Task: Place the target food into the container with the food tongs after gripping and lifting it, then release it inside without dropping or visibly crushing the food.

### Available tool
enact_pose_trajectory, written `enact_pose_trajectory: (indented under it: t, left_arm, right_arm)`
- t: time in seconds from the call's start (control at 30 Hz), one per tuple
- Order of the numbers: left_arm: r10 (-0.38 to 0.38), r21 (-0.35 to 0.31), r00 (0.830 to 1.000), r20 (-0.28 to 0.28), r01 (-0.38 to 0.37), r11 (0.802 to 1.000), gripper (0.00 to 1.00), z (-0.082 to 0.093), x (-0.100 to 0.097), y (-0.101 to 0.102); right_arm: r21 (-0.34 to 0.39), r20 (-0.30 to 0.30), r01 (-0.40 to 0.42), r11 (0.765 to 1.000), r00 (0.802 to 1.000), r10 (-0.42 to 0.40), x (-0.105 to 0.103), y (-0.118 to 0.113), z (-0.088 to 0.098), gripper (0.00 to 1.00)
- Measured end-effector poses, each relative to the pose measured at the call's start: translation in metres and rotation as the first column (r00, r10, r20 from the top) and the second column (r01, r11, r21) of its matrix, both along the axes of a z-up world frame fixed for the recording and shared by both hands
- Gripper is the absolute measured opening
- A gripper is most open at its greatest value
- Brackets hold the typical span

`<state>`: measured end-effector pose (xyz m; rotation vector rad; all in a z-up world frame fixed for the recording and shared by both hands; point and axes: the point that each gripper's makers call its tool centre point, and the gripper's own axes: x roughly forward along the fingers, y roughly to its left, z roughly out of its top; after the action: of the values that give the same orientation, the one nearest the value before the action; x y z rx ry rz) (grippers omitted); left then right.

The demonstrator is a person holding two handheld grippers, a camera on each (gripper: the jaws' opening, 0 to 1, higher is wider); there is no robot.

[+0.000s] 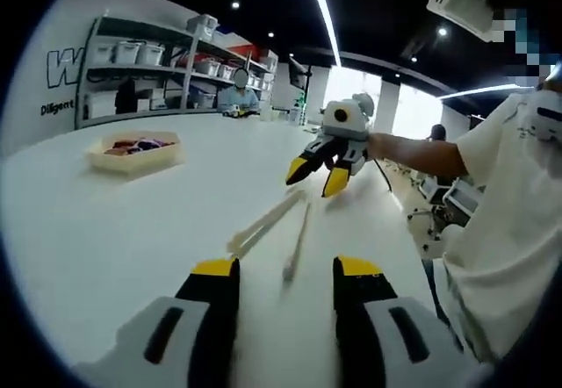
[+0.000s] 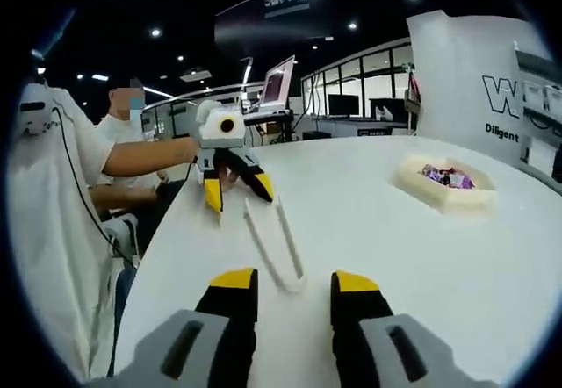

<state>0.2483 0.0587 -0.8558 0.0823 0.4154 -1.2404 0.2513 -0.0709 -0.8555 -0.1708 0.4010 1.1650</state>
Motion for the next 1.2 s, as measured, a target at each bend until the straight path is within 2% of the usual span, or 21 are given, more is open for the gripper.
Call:
enact_pose_trajectory:
  t: [0.2,0.4,0.6,0.73,0.87,0.93,1.03,1.2]
  left_arm:
    - [0.053,0.004,0.998,0.02,-0.054,0.999,0.59,0.002,0.004,0.004]
    - [0.123,0.014,0.992,0.022,-0.123,0.992,0.73,0.002,0.01,0.011]
    - [0.202,0.026,0.979,0.037,-0.203,0.979,0.87,0.008,0.015,0.017]
    - [0.25,0.034,0.968,0.037,-0.251,0.967,0.99,0.011,0.018,0.019]
    - [0.281,0.025,0.958,0.065,-0.283,0.959,0.99,0.02,0.018,0.021]
    - [0.317,0.02,0.946,0.069,-0.319,0.948,0.99,0.026,0.021,0.022]
    - [0.342,0.013,0.936,0.078,-0.344,0.939,0.99,0.032,0.019,0.022]
    - [0.392,0.05,0.915,0.098,-0.398,0.916,0.99,0.035,0.02,0.027]
  right_arm:
    - [0.012,0.009,0.052,0.999,0.999,-0.052,0.0,0.0,0.01,0.36]
    - [0.013,-0.001,0.079,0.997,0.997,-0.079,-0.001,-0.001,0.011,0.42]
    - [0.028,0.022,0.135,0.99,0.99,-0.136,0.002,-0.006,0.016,0.55]
    - [0.032,0.027,0.153,0.988,0.988,-0.154,0.0,-0.006,0.019,0.59]
    - [0.036,0.024,0.176,0.984,0.984,-0.176,-0.002,-0.005,0.022,0.67]
    - [0.036,0.03,0.19,0.981,0.981,-0.191,-0.002,-0.005,0.025,0.71]
    - [0.035,0.024,0.234,0.972,0.972,-0.235,0.002,-0.007,0.027,0.84]
    - [0.057,0.028,0.267,0.962,0.963,-0.268,0.0,-0.007,0.035,0.93]
